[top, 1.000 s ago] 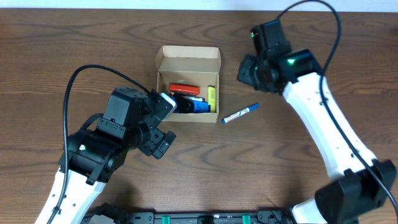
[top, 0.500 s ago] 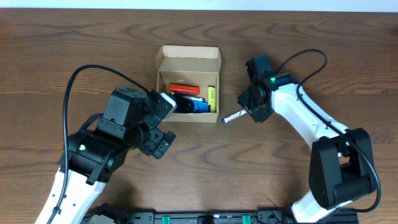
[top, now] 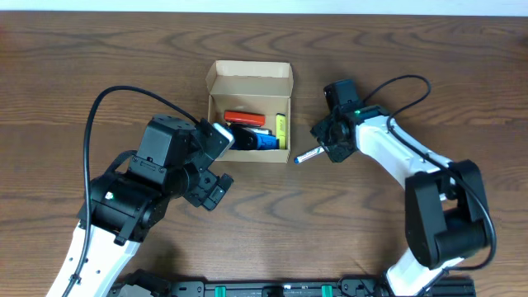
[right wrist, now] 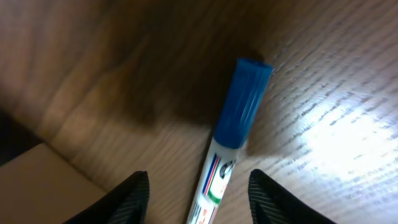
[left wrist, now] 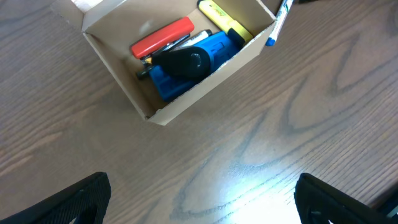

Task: Pack container
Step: 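Reach the right gripper to the blue marker and grasp it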

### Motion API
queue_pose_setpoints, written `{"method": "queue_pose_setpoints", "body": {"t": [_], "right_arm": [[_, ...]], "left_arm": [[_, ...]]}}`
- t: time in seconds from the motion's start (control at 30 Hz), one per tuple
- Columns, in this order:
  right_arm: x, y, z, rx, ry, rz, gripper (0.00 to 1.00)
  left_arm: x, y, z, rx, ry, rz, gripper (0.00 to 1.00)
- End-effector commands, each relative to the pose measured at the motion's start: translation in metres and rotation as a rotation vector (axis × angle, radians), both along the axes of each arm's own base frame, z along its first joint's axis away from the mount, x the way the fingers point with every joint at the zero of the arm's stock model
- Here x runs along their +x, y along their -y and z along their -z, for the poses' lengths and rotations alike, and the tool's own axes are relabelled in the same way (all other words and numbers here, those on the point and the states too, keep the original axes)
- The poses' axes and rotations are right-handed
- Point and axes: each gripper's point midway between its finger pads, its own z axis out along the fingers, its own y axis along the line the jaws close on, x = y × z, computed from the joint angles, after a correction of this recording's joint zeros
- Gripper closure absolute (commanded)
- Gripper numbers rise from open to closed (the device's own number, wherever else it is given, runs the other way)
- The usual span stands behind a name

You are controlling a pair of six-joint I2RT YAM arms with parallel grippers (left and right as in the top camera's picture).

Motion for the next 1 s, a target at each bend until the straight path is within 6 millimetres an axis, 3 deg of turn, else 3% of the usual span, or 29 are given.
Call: {"method": "queue_pose_setpoints", "body": {"t": [0.0, 0.4, 0.63, 0.97], "right_arm": [[-0.006, 0.002, 0.013, 0.006, -0.044, 0.022, 0.43], [-0.010, 0.004, 0.030, -0.006, -0.085, 0.022, 0.37], [-0.019, -0.002, 0.045, 0.045, -0.155, 0.029, 0.50], [-0.044, 0.004, 0.068, 0.047, -0.292, 0.046, 0.56]], "left_arm": [[0.001, 0.000, -0.008, -0.013, 0.017, -0.005, 0.05], [0.001, 0.000, -0.008, -0.013, 0.017, -0.005, 0.05], [0.001, 0.000, -0.008, -0.013, 0.017, -0.005, 0.05], [0.001, 0.000, -0.008, -0.013, 0.018, -0.005, 0.05]]}}
